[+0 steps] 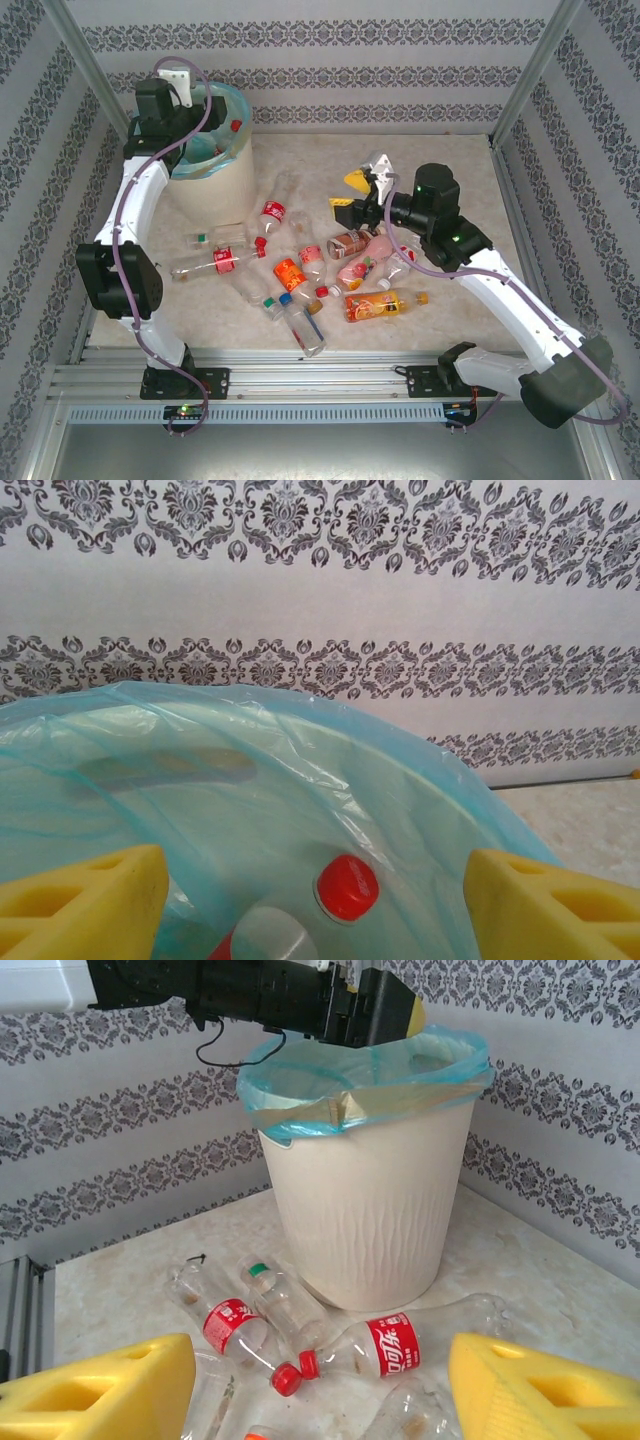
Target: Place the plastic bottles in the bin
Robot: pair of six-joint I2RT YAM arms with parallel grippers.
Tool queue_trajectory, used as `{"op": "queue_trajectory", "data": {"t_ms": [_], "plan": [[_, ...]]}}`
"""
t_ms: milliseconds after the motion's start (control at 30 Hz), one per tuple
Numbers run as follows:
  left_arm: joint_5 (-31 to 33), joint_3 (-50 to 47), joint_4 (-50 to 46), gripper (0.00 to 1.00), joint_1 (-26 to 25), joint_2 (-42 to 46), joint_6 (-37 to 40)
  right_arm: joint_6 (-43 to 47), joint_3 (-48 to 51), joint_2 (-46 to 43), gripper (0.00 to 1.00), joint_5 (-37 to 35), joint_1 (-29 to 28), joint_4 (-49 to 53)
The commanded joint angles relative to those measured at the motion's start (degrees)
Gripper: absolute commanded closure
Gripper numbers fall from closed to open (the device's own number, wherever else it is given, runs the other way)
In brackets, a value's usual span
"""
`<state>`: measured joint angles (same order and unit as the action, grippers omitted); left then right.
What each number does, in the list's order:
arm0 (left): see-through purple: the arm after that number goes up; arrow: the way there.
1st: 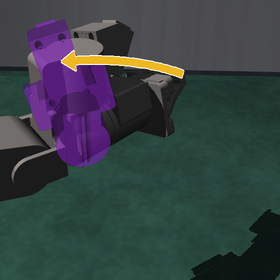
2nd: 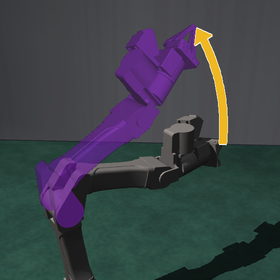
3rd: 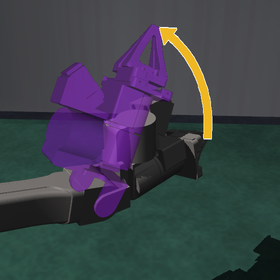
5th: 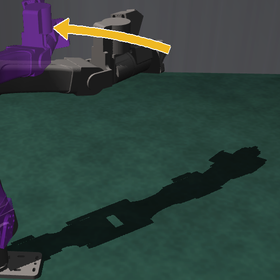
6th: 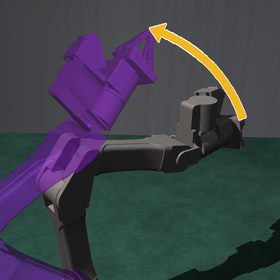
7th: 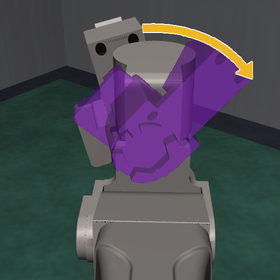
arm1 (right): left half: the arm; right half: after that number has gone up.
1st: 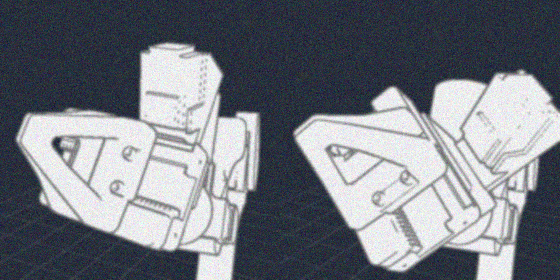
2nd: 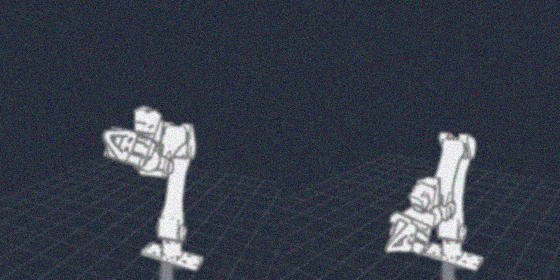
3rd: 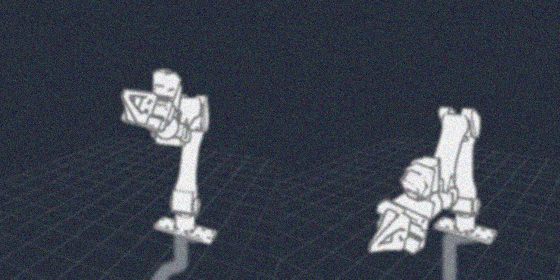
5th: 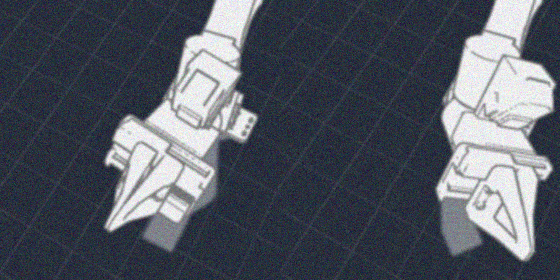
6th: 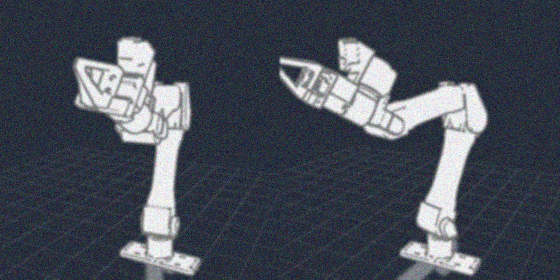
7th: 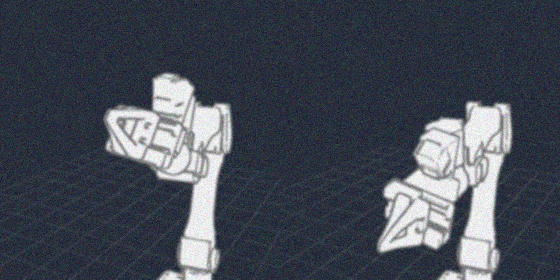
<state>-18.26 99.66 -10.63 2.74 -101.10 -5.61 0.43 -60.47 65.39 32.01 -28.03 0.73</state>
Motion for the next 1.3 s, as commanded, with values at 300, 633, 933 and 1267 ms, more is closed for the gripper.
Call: {"op": "queue_trajectory", "data": {"t_ms": [300, 633, 933, 1267], "plan": [[-0.32, 7.95, -10.9, 0.24, -1.49, 8.84, 2.18, -8.5, -5.35, 1.15, 0.27, -18.03, -0.08, 14.52], [9.83, 14.08, -22.06, 0.24, -19.17, 11.02, 12.07, -19.57, -8.15, 7.69, 0.27, -28.95, 5.74, 32.17], [8.27, 7.44, -21.03, 0.24, -32.55, 12.68, 12.34, -32.59, 2.79, 7.4, 0.23, -33.85, 16.74, 32.12], [-2.34, -6.03, -11.18, 0.22, -37.36, 10.56, 5.86, -34.95, 5.32, 15.74, 0.17, -33.35, 22.48, 30.77]]}}
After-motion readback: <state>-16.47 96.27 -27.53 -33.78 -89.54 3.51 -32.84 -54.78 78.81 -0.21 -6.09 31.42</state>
